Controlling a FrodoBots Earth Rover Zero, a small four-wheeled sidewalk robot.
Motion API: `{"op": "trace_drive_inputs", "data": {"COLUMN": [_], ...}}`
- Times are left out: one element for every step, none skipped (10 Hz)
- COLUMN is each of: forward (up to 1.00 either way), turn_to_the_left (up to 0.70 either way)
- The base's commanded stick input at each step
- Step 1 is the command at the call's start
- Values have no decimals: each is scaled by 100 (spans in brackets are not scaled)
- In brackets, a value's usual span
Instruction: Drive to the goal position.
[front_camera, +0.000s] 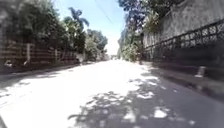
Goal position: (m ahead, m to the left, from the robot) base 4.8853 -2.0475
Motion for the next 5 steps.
{"op": "trace_drive_inputs", "data": {"forward": [85, 85, 85, 85, 85], "turn_to_the_left": [-34, -2, 1, 0, 0]}}
